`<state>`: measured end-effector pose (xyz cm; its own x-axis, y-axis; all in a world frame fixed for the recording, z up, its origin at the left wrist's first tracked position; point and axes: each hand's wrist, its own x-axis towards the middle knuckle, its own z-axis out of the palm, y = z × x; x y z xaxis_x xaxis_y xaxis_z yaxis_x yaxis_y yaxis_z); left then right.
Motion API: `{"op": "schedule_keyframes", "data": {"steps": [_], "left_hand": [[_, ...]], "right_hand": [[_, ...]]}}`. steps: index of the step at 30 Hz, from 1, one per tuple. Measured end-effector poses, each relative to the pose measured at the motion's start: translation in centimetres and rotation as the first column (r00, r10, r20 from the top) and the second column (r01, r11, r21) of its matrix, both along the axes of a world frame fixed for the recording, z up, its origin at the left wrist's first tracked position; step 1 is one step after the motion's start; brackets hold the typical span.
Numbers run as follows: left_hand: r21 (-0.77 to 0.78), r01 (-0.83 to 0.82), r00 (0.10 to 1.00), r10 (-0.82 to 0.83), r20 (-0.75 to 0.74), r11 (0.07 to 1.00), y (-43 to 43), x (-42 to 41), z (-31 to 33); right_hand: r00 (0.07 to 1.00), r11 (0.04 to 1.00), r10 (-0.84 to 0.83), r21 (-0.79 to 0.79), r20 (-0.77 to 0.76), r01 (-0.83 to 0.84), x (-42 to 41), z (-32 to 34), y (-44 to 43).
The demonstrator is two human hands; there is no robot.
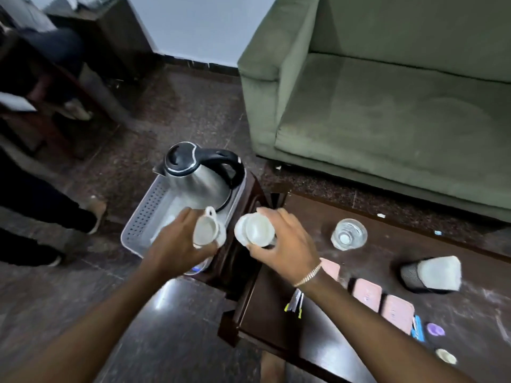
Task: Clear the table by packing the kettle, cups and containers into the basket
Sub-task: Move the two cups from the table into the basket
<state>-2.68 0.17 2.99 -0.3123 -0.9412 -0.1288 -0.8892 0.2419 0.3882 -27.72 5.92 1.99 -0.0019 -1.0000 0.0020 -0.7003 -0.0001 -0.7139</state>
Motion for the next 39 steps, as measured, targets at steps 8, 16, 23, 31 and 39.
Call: {"op": "schedule_keyframes", "data": {"steps": [8,16,23,31,39], "left_hand": [[0.084,-0.189,0.967,0.171,0.187,0.978,-6.4,8.9,-3.0],[0.145,-0.128,0.97,0.094,0.223,0.981,-11.0,11.1,-5.9],[0.138,-0.063,0.958,0.021,0.287,0.988,-13.3,11.3,-7.6],[0.104,-0.068,0.951,0.033,0.309,0.992,-13.7,11.2,-7.9],[-0.07,-0.143,0.952,0.156,0.263,0.987,-11.0,11.5,-7.9]], "right_hand": [[0.953,0.973,0.229,0.006,-0.2,-0.232,11.3,-1.4,-8.6],[0.826,0.977,0.21,0.07,-0.524,-0.203,15.2,-6.0,-10.6],[0.802,0.989,0.149,0.092,-0.579,-0.117,16.4,-7.5,-10.3],[0.809,0.989,0.132,0.133,-0.573,-0.067,17.0,-8.5,-9.9],[0.851,0.995,0.095,0.078,-0.517,-0.063,14.6,-9.1,-8.8]]}}
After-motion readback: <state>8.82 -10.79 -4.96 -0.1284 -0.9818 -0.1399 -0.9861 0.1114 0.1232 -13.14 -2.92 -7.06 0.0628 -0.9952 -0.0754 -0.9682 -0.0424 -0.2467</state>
